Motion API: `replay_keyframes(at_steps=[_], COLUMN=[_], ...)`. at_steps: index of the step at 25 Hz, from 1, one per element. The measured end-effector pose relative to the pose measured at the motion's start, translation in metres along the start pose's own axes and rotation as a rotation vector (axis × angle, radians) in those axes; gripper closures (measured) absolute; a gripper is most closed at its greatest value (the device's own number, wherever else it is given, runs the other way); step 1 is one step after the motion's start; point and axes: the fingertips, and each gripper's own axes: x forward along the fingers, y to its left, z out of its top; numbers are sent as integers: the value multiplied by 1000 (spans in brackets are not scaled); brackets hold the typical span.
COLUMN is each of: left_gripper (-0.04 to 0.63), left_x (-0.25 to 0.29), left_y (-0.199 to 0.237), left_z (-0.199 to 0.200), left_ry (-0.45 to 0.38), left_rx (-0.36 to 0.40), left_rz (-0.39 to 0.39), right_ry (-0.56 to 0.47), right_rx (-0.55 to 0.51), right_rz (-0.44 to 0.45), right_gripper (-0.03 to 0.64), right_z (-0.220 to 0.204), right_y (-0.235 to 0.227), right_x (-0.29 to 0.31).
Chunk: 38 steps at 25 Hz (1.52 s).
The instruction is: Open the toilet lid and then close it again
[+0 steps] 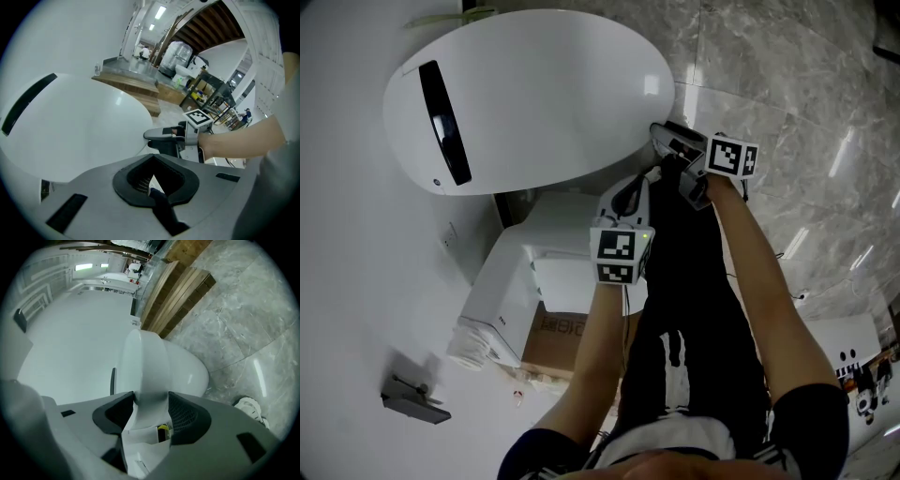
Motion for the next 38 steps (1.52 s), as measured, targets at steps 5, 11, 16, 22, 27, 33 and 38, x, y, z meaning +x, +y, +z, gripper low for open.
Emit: replay_keyframes(at_steps=[5,11,16,22,27,33,38], left_gripper=[589,589,589,589,589,589,588], left_x=[2,9,7,5,3,-4,-6], left_y=[4,15,10,1,-2,-1,0], left_z=[-8,-6,-8,-14,-13,-6,-19], left_ry=[8,7,6,9,-14,-76,-99], left_rx=[-34,-101,-106,-111,-137,-207,-272], left_rz=[-3,9,1,-24,-35,-25,16], right_ry=[53,37,-15,-6,-5,-6,-6], right_rx=[-12,-13,2,-47,-71,-95,-141], right_rz=[58,20,26,47,63,90,113], right_gripper=[417,442,460,472,480,489,492], right_z=[2,3,4,4,5,5,5], right_y=[-1,4,18,38,54,81,99], right_x=[3,-2,-12,-26,-39,-53,-62])
